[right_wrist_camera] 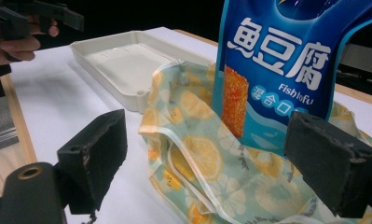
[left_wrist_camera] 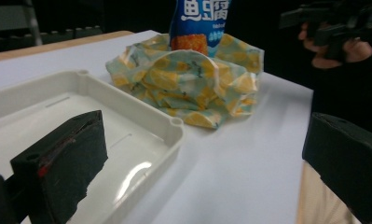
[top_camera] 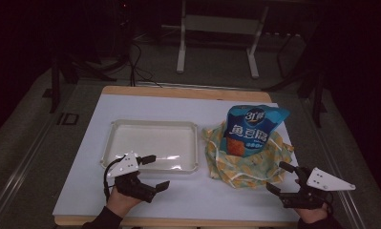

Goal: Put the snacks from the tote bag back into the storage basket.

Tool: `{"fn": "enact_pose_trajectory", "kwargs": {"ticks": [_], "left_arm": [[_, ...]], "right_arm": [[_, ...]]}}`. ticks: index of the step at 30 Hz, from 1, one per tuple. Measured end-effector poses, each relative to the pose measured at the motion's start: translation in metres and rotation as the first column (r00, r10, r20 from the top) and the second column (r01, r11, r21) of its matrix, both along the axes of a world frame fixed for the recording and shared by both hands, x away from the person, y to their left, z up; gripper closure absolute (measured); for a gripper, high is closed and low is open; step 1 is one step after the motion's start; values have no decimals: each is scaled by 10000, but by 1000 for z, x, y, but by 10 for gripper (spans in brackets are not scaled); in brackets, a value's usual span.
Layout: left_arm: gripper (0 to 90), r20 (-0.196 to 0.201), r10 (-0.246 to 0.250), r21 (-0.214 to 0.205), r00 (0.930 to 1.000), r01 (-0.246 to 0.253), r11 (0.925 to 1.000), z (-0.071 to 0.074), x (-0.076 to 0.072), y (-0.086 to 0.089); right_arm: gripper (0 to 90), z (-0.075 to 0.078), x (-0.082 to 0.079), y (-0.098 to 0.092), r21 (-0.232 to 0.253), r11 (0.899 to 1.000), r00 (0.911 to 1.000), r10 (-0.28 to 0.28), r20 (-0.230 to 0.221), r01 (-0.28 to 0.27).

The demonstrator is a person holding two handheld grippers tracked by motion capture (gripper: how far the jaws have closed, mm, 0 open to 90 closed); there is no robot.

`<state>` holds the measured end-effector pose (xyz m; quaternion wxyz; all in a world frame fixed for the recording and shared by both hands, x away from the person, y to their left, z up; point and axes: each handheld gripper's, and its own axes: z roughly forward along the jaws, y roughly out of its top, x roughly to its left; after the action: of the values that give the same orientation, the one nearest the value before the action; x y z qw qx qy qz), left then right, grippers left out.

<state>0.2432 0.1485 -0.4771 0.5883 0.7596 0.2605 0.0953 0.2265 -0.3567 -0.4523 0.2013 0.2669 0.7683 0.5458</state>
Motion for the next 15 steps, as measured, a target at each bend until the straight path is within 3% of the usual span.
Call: {"fn": "enact_pose_trajectory", "kwargs": {"ticks": [6,9,10,15], "left_arm": [[4,2,-428,238,9991,428,9988,3,11,-21],[4,21,-482,223,9988,481,9986,4,13,-24],[4,8,-730,169,9973,730,9972,6,19,-34],[4,85,-874,175,9961,872,9960,11,28,-45]], "right_arm": [[139,4,4,-1,67,10000,10000,-10,34,10],[139,6,5,-1,61,10000,10000,-22,28,22],[144,8,7,-1,35,10000,10000,-14,83,14],[151,13,11,-1,72,10000,9998,-19,183,18]]}}
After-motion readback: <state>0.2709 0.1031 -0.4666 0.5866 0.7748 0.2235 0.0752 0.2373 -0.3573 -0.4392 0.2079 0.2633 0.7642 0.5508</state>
